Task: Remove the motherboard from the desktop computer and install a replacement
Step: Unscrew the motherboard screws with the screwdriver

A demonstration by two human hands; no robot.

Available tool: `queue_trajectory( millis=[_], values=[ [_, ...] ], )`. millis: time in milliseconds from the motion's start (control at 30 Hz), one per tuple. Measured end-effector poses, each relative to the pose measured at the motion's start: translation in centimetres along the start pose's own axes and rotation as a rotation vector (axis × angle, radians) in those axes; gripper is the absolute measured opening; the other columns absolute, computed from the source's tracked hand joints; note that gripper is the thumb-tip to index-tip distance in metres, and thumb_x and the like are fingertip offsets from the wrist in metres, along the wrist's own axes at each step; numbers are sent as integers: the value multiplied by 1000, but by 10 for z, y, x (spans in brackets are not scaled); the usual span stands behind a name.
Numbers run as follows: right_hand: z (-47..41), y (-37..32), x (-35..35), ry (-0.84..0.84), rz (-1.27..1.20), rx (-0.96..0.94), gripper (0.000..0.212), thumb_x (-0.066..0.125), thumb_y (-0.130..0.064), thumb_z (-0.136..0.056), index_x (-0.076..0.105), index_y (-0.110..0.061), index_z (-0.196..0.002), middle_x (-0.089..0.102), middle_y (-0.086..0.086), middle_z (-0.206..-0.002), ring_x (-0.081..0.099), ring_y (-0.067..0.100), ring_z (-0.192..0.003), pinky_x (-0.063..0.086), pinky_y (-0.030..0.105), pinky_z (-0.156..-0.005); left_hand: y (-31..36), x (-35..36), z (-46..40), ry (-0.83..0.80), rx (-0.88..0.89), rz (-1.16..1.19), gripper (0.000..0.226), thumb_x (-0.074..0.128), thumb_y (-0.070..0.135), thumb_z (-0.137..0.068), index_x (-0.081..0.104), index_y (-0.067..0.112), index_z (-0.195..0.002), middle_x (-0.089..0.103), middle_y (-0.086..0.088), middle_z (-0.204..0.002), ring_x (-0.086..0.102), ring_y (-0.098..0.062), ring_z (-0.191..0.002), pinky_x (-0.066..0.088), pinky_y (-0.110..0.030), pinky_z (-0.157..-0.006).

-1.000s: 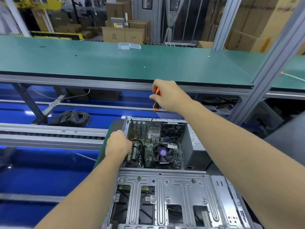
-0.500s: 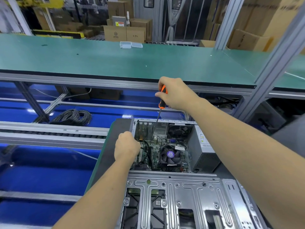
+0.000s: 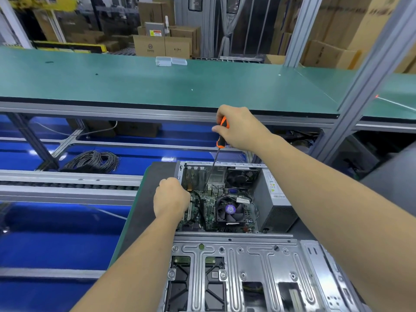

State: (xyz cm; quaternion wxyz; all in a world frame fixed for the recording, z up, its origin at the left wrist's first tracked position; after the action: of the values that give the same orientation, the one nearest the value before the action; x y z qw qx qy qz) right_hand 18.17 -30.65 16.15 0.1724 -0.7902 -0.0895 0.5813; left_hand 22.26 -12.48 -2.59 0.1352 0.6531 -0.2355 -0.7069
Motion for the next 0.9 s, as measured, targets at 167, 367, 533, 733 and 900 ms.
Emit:
queue_trajectory(
  millis=[167,367,533,733,900],
  values=[
    [-2,-4,-1,6,13,-13,17,60,-29,-98,52,-14,-98,62,3,-84,62,11,-62,50,31,-60,1,-1,-1,4,16,-16,16,50,3,-83,46,13,-71,54,-11,-96,56,-32,-81,47,-36,-65],
    [-3,-7,2,-26,19,-11,17,60,-29,-98,53,-14,-100,65,7,-89,64,19,-70,55,37,-69,1,0,-3,-4,16,-27,21,50,4,-83,42,16,-68,57,-12,-97,58,-31,-81,49,-36,-67],
    [-7,-6,0,-24,21,-8,15,60,-28,-98,50,-17,-95,64,2,-82,60,3,-47,46,28,-55,0,0,-3,4,11,-35,16,50,5,-84,46,15,-73,57,-11,-99,57,-30,-82,46,-35,-66],
    [-5,-6,-1,-18,33,-7,15,60,-29,-98,51,-16,-98,63,5,-85,60,14,-62,53,33,-63,-1,0,-4,7,8,-37,22,50,4,-84,42,16,-68,59,-12,-97,59,-30,-80,47,-35,-64],
    [-4,-9,0,-21,46,-14,17,60,-29,-98,53,-14,-100,63,6,-88,61,17,-68,54,37,-68,0,1,-4,2,12,-40,12,51,5,-85,50,13,-77,60,-12,-98,59,-30,-81,48,-35,-65]
  ],
)
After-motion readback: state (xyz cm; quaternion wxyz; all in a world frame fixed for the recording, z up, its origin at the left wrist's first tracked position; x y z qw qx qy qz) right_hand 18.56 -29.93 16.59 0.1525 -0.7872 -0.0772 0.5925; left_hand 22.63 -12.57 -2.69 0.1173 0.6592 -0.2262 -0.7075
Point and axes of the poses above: each hand's wrist, its own z-axis away from the middle knuckle, its own x-axis out of the palm, y = z × x, the point moved 8 cm from there along -z, towards the middle knuckle
